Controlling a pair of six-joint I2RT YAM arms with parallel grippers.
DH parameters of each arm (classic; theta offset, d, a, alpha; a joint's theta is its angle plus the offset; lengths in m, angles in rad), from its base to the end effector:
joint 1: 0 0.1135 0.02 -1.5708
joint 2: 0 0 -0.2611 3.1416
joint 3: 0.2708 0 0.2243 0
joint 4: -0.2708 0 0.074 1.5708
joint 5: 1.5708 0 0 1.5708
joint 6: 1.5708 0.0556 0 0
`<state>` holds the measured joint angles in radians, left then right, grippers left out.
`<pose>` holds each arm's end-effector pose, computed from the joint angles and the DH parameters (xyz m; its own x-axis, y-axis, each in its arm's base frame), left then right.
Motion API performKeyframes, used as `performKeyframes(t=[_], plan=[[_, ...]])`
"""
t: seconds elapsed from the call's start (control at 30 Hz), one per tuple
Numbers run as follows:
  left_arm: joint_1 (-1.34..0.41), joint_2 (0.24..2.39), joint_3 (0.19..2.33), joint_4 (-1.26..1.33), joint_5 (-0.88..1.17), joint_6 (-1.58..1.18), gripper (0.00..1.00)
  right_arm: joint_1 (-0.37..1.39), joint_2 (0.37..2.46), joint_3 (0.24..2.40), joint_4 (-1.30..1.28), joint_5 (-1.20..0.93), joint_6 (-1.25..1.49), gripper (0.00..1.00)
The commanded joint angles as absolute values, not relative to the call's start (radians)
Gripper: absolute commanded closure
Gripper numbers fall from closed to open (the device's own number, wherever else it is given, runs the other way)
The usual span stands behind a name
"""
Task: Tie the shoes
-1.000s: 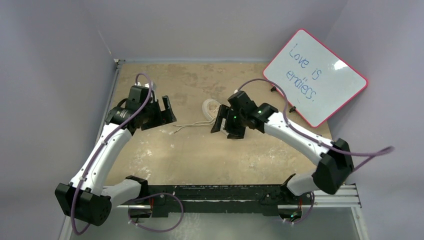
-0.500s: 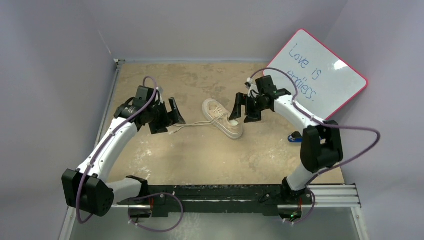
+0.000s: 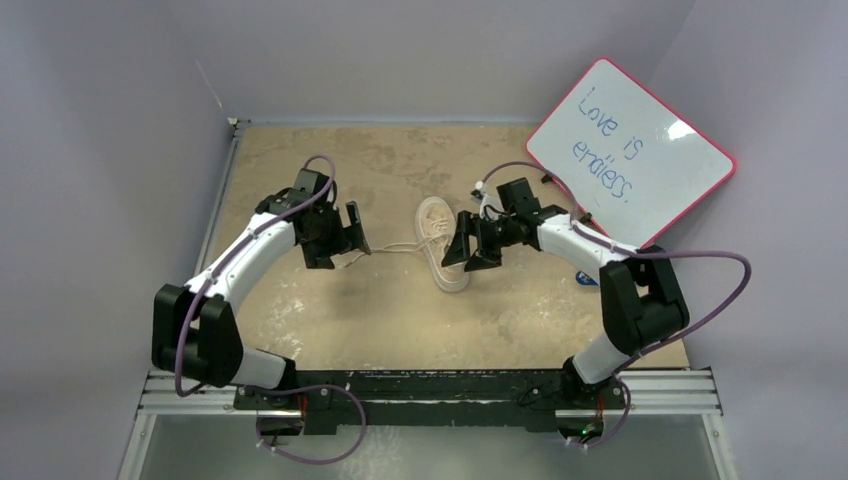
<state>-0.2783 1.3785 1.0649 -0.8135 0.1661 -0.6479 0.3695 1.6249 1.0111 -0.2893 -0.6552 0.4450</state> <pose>0.2374 -0.0774 0.2438 -0.8971 -0.3627 -0.2522 -0.2536 0.8903 -0.3781 0.2847 0.1466 0.2061 -0.9356 0.0037 -0.3529 -0.2608 0.6665 0.6984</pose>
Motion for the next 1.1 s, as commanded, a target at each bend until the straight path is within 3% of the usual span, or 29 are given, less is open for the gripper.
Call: performKeyframes(t=[0.0, 0.33, 0.57, 0.7, 0.9, 1.07], plan=[[-0.282, 1.450, 1.114, -0.738, 0.147, -0.645, 0.10, 0.425, 1.544, 1.014, -0.265, -0.777, 0.508, 0.19], [-0.282, 1.584, 1.240, -0.745, 0.083, -0.633, 0.12, 0.369, 1.457, 1.142, -0.472, -0.454, 0.336, 0.17], [-0.282, 1.470, 1.178, -0.692, 0.070, -0.682, 0.09, 0.513, 1.587, 1.353, -0.509, -0.260, 0.136, 0.22], [-0.282, 1.423, 1.138, -0.669, 0.116, -0.708, 0.09, 0.544, 1.676, 1.473, -0.508, -0.267, 0.092, 0.29], [-0.282, 1.272, 1.125, -0.734, 0.005, -0.700, 0.09, 0.669, 1.787, 1.556, -0.356, -0.266, -0.059, 0.30], [-0.282, 1.137, 1.120, -0.846, -0.091, -0.665, 0.09, 0.714, 1.953, 1.655, -0.285, -0.289, -0.111, 0.43]])
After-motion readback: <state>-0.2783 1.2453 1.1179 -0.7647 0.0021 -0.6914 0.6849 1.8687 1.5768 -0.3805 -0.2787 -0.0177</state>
